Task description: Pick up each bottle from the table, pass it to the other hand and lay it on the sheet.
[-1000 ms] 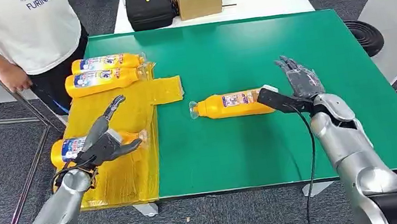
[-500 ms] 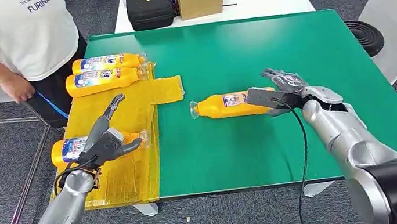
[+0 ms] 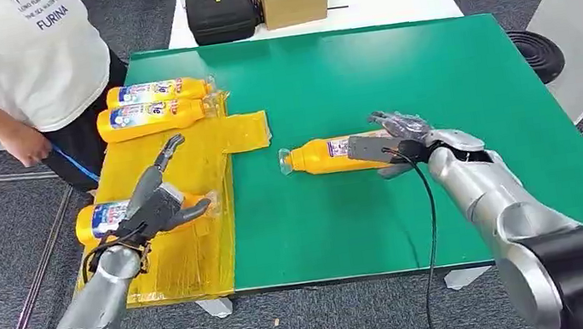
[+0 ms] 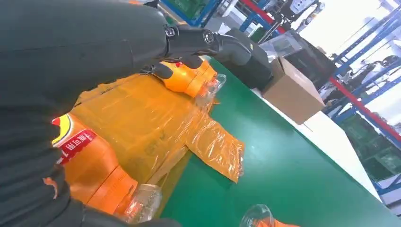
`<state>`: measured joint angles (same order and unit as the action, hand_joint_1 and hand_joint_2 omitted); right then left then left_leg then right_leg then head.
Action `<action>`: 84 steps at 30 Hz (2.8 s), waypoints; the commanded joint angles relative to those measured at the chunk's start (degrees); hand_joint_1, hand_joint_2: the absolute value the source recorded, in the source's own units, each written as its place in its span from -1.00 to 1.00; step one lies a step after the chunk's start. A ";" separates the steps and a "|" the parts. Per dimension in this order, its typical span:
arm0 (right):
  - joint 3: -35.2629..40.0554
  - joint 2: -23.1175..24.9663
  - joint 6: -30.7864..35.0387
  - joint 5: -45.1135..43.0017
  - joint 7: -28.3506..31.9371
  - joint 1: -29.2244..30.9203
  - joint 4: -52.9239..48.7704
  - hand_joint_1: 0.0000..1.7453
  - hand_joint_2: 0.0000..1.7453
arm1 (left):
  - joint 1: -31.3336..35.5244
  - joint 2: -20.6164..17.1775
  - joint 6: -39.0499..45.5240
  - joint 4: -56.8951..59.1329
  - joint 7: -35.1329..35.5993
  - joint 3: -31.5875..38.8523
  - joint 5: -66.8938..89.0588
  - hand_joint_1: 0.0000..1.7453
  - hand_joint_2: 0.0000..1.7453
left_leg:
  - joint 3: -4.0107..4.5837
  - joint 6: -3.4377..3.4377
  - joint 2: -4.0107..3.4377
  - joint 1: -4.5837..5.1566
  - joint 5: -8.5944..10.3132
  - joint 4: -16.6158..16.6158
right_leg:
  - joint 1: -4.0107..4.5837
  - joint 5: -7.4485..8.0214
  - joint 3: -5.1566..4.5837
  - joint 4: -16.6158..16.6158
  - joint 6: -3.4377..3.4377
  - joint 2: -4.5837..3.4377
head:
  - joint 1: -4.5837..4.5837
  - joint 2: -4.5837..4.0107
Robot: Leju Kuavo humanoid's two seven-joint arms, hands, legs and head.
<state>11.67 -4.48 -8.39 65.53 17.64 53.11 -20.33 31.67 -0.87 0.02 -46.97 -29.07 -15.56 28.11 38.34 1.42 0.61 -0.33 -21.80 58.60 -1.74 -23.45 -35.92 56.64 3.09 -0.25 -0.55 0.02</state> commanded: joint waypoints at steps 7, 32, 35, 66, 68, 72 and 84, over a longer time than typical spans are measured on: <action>-0.51 -3.64 2.60 -0.49 -5.74 2.58 6.54 -1.00 1.00 | 3.06 1.61 -0.19 7.23 0.24 -0.13 -0.50 -1.00 1.00 | -0.26 -0.04 0.09 -0.07 -0.12 0.03 | 0.10 -0.14 0.33 -0.04 -0.19 0.16 | 0.00 0.00; -3.97 -5.79 3.26 -2.26 -8.01 -3.26 6.91 -1.00 1.00 | 4.76 2.80 -1.00 10.10 0.39 -1.46 -0.77 -1.00 1.00 | -0.20 -0.04 -0.01 -0.05 -0.11 0.03 | 0.09 -0.10 0.21 -0.03 -0.16 0.06 | -0.02 0.00; -4.60 -5.63 4.12 -2.44 -7.39 -4.43 6.88 -1.00 1.00 | 5.33 2.90 -0.87 11.06 0.59 -1.31 -1.13 -1.00 1.00 | -0.39 -0.06 0.08 -0.12 -0.16 0.01 | 0.17 -0.17 0.46 -0.11 -0.23 0.17 | 0.00 0.00; -5.70 -4.20 10.97 -5.76 1.97 -12.17 -40.53 -1.00 1.00 | -4.40 1.25 -0.09 -1.96 2.86 4.84 1.30 -1.00 1.00 | -0.14 -0.04 -0.07 -0.06 -0.12 0.00 | 0.09 -0.10 0.16 -0.02 -0.15 -0.01 | -0.02 0.00; -5.58 -3.77 9.31 -7.33 4.55 -12.40 -40.08 -1.00 1.00 | -4.49 1.32 -0.29 -1.86 2.93 5.14 1.43 -1.00 1.00 | -0.13 -0.04 -0.05 -0.06 -0.11 0.00 | 0.08 -0.10 0.15 -0.02 -0.15 0.02 | -0.02 0.00; -3.41 -1.17 7.14 -7.71 7.07 -13.91 -35.98 -1.00 1.00 | -4.29 1.46 -0.90 -1.25 2.66 5.57 1.61 -1.00 1.00 | -0.17 -0.04 -0.14 -0.09 -0.10 -0.04 | 0.09 -0.04 0.19 -0.10 -0.15 -0.08 | 0.00 0.00; 1.44 0.34 7.27 -8.13 9.24 -5.82 -6.95 -1.00 1.00 | -2.57 1.12 -2.56 -0.16 2.58 3.65 1.58 -1.00 1.00 | -0.04 -0.02 -0.08 -0.06 -0.05 0.02 | 0.08 -0.03 0.07 -0.01 -0.09 -0.02 | 0.00 0.00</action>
<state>9.53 -4.72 -0.66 57.31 27.08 38.82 -48.01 26.31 0.90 -1.71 -50.03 -26.77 -11.26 29.57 38.41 1.43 0.63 -0.36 -21.80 58.59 -1.71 -23.46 -35.96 56.65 3.09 -0.22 -0.55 0.02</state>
